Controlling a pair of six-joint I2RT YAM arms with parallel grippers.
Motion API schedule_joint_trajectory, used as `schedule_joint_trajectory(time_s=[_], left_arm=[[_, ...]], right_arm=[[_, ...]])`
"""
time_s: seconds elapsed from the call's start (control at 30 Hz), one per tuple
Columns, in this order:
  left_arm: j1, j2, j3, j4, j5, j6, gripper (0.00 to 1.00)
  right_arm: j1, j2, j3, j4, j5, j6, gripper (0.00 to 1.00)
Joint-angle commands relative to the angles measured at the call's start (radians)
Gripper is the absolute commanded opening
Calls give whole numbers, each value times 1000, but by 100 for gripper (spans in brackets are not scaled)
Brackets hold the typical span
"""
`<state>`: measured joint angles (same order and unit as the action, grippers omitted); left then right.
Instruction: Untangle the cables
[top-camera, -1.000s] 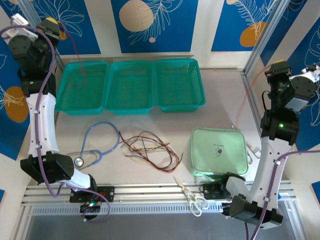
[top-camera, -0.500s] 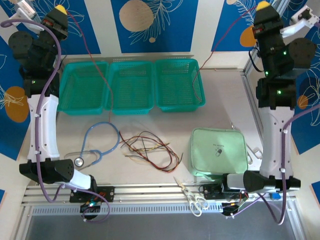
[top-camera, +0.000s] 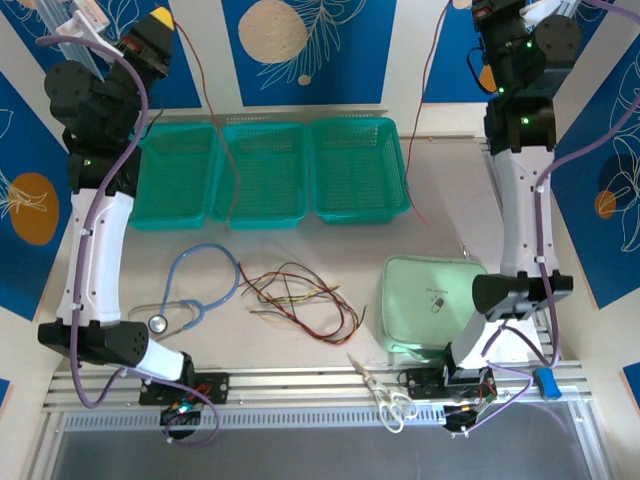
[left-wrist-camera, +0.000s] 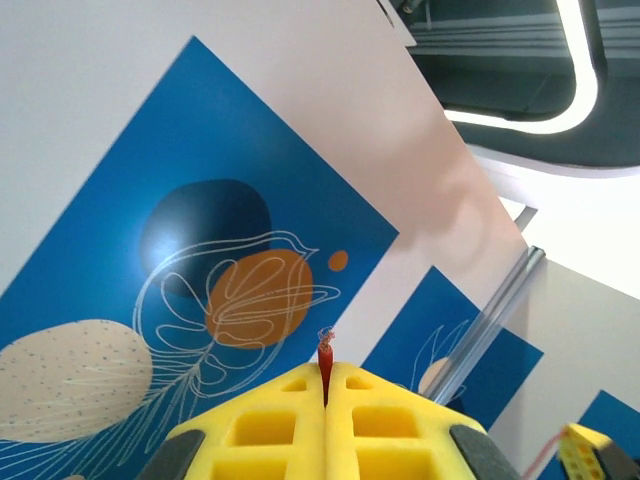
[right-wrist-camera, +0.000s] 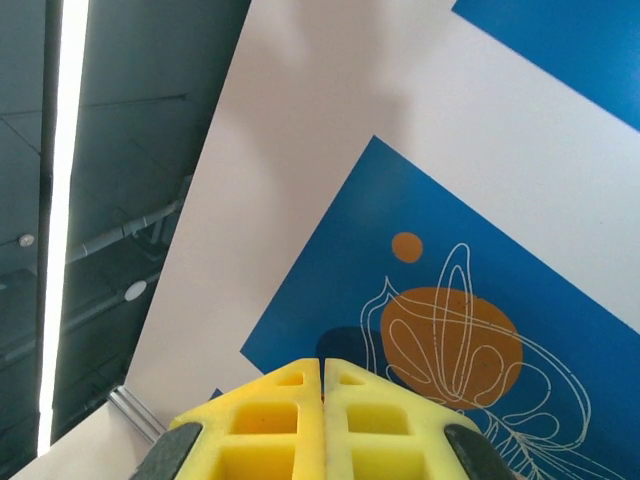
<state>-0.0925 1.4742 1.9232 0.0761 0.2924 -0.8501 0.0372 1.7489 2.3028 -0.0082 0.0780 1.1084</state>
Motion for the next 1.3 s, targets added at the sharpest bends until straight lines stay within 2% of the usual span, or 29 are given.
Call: schedule_joint_trajectory(time_s=[0.0, 0.2, 0.4, 0.53, 0.67, 0.77, 0.83, 0.97, 1.03, 1.27], left_arm=[[-26, -10, 14, 66, 21, -1, 0], [-56, -2, 35, 68, 23, 4, 0], [-71, 29, 104, 48, 30, 6, 0], [-89, 30, 101, 43, 24, 15, 0], [-114, 34, 96, 43, 28, 15, 0], [-132, 58, 104, 82, 47, -22, 0], [-146, 82, 141, 69, 62, -28, 0], [-177, 95, 160, 64, 51, -11, 0], [-195, 101, 163, 72, 47, -4, 0], [-268, 150, 207, 72, 33, 22, 0]], right_arm=[[21, 46, 151, -34, 11, 5, 0], [30, 127, 270, -86, 24, 1, 0], [48, 146, 215, -137, 37, -80, 0], [97, 111, 32, -126, 50, -163, 0], [170, 54, -229, -79, 142, -306, 0], [197, 3, -506, 93, 183, -326, 0], [210, -3, -609, 107, 207, -330, 0], [236, 13, -701, 60, 243, -378, 0], [244, 36, -710, -20, 273, -381, 0], [280, 165, -614, -333, 404, -427, 0]])
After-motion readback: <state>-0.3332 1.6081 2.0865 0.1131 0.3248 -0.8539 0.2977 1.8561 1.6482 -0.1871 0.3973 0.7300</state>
